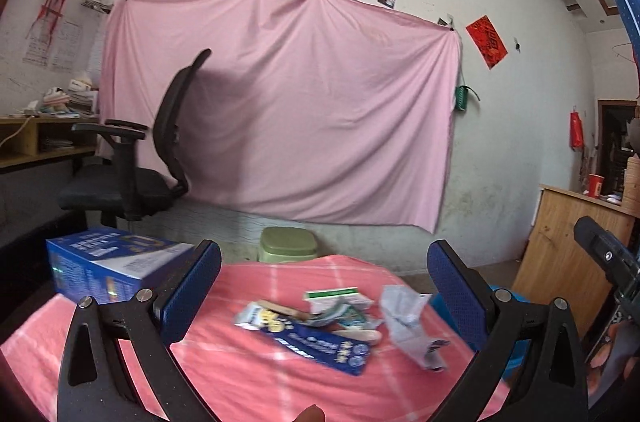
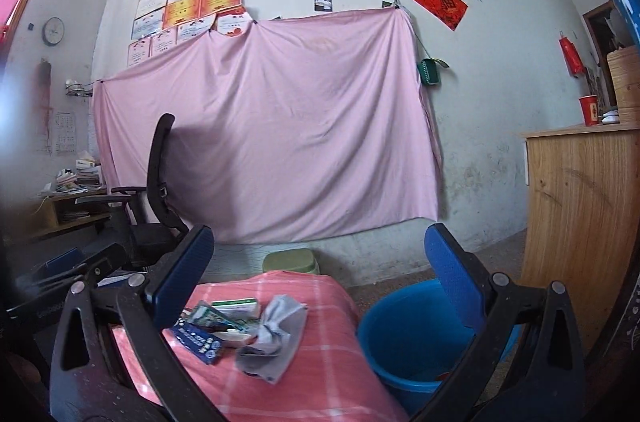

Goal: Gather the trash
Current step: 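Swing both tools back toward the table items, then grasp the grey mask with the right gripper while the left grasps the milk packet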

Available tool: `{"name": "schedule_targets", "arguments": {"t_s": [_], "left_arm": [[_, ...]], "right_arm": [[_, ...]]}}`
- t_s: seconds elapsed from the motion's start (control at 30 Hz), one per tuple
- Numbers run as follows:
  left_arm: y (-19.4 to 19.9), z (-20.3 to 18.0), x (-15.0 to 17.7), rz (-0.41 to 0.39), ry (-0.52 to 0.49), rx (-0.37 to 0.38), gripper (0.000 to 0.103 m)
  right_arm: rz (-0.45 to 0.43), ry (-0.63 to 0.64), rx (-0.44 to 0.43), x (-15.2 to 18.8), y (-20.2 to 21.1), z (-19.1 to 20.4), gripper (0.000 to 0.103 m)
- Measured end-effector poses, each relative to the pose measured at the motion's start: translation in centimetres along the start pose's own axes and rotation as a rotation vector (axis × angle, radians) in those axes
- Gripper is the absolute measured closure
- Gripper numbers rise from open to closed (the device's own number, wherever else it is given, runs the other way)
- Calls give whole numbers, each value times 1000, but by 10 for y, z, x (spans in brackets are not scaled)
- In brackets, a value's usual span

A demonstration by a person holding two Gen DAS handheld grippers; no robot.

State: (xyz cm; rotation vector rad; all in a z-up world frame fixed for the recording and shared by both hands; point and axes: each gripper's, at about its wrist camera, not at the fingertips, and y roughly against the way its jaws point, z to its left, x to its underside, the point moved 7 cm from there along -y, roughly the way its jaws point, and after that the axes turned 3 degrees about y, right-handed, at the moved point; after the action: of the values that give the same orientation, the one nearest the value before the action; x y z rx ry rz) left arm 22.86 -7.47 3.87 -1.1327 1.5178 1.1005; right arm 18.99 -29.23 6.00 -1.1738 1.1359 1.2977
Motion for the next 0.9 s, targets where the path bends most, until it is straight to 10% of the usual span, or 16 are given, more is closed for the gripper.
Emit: {"name": "schedule_targets", "arguments": {"t_s": [0.37, 0.9], "left_arm": [[-10, 58, 34, 34, -10, -113, 2], [-93, 77, 86, 416, 150, -59, 3]], "right_arm": [[82, 41, -13, 34, -29, 41, 0], [504, 68, -20, 114, -104, 43, 0]]}}
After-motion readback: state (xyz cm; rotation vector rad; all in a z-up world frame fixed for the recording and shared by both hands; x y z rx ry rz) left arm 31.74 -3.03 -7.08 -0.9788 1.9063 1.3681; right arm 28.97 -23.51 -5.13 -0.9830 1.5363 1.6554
